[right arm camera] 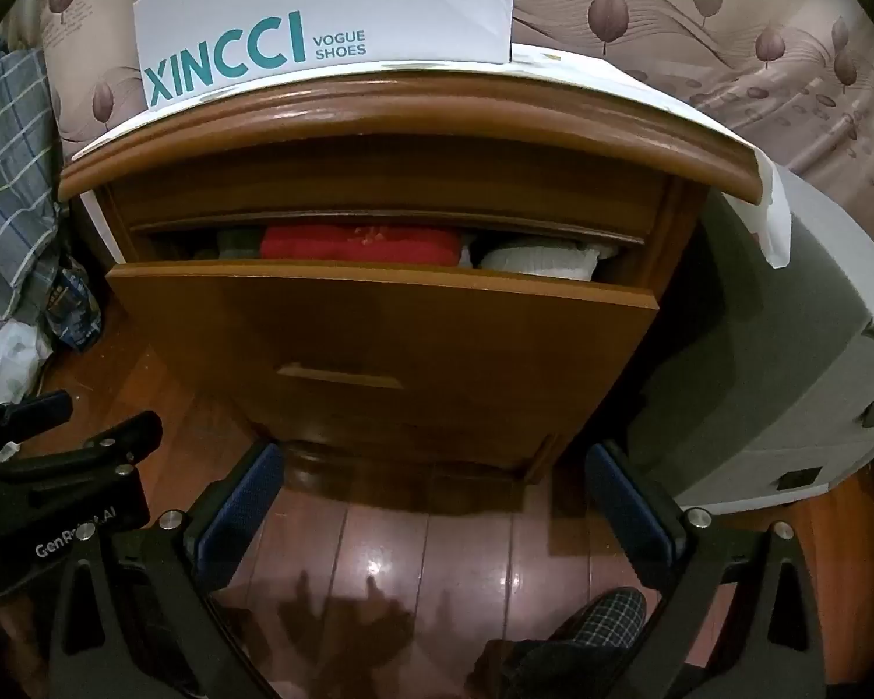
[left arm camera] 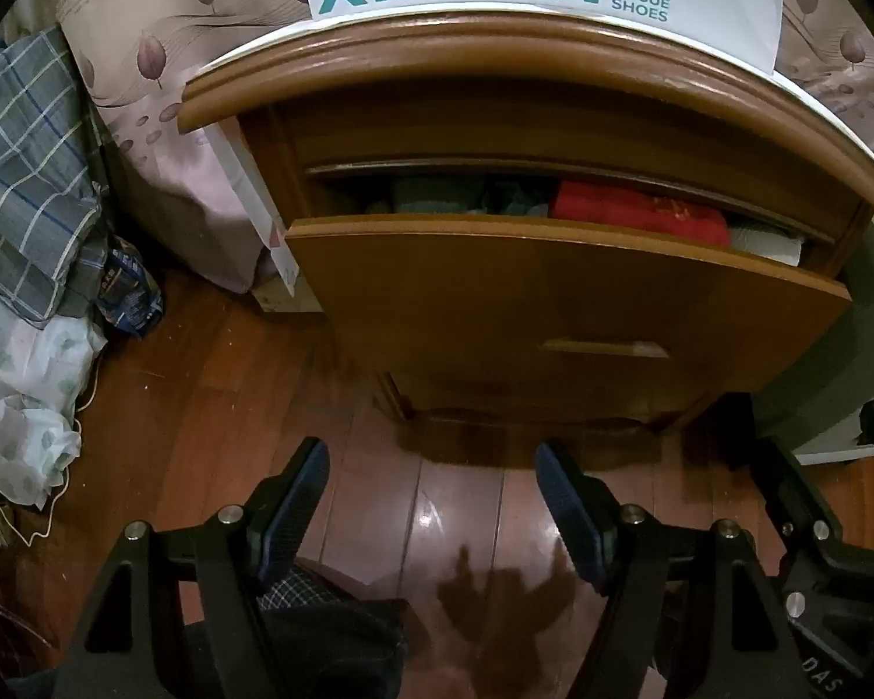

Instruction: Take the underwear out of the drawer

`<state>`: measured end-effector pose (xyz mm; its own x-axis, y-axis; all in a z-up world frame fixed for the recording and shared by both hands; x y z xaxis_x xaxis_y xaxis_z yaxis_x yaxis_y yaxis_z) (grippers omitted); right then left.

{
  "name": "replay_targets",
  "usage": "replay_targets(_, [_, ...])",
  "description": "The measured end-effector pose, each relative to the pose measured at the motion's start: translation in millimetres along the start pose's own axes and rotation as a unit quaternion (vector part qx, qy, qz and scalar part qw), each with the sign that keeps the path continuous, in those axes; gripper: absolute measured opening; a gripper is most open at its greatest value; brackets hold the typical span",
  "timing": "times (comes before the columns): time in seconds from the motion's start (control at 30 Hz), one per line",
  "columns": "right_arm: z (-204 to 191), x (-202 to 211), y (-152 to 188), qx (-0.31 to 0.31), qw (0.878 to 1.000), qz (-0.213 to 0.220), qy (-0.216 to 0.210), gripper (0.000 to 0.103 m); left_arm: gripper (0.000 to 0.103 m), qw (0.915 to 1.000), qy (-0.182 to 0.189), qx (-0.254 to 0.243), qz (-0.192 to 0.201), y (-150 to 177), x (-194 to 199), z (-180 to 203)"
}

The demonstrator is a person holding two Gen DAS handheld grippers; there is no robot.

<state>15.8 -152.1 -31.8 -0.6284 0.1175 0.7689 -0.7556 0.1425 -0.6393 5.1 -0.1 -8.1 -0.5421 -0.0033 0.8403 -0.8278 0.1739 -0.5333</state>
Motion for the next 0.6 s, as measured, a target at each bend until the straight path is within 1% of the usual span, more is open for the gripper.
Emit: replay_targets(0.6, [1.5,2.5,-0.9,0.001,1.000,0.000,-0.002,0.102,0.075,1.0000,0.000,-0.001,-0.001,0.9,-1.1,1.6])
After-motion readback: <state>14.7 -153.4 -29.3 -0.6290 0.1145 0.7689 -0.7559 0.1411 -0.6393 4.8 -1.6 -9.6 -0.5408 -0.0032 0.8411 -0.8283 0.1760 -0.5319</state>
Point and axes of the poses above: each gripper's, at about its wrist camera, not at the fingertips, and x roughly against the way its jaws point, z to its right, y to its underside, the point moved 1 cm from there along -x, roughly the way its jaws point
